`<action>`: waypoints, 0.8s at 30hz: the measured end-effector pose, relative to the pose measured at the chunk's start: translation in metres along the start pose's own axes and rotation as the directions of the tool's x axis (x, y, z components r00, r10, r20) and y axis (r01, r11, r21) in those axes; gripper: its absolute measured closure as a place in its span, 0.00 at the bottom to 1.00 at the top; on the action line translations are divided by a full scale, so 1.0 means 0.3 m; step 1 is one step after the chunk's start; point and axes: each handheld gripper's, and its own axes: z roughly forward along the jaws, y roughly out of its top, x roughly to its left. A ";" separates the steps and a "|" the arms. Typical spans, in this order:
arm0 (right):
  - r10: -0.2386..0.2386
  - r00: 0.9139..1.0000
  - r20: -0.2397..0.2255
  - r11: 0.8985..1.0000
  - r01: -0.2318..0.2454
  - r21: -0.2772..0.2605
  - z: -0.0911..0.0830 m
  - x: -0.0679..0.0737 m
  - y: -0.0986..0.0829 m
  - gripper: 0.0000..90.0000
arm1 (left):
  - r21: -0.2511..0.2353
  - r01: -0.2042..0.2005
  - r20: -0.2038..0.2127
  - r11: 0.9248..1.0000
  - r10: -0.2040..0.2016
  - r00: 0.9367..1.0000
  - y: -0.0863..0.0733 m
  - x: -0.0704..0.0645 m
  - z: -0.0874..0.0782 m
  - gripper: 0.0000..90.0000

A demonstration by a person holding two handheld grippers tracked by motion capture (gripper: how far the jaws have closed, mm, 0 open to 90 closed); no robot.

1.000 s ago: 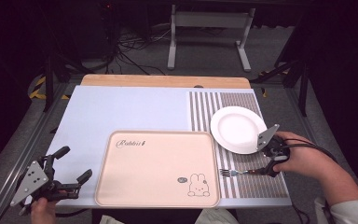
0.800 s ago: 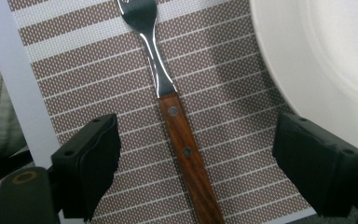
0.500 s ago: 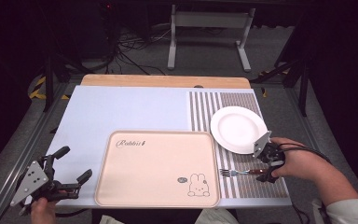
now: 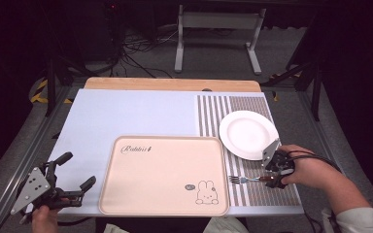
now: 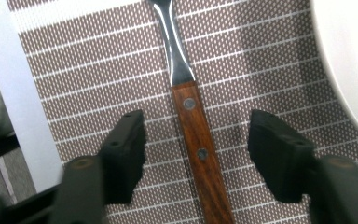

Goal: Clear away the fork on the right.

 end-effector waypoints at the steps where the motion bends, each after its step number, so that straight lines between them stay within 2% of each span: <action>1: -0.002 1.000 0.002 1.000 0.002 0.007 0.002 0.001 0.001 0.51 | 0.001 -0.003 0.000 1.000 0.003 1.000 0.000 0.000 0.000 0.00; 8: -0.056 0.998 0.011 0.998 0.056 0.039 0.014 -0.003 0.012 0.69 | 0.000 -0.005 0.001 1.000 0.005 1.000 0.000 0.001 0.001 0.00; 11: -0.063 0.998 0.013 0.997 0.062 0.049 0.014 -0.002 0.016 0.74 | 0.000 -0.004 0.002 1.000 0.004 1.000 -0.001 0.001 0.001 0.00; 12: -0.077 0.997 0.001 0.995 0.077 0.058 0.014 -0.002 0.019 0.76 | 0.002 -0.005 0.003 1.000 0.005 1.000 0.000 0.001 0.001 0.00; 13: -0.101 0.995 -0.006 0.992 0.101 0.069 0.014 -0.001 0.025 0.82 | 0.000 -0.005 0.004 1.000 0.005 1.000 0.000 0.000 0.001 0.00; 24: -0.151 0.988 -0.019 0.984 0.152 0.093 0.016 -0.002 0.034 0.86 | 0.001 -0.004 0.004 1.000 0.004 1.000 0.000 0.000 0.000 0.00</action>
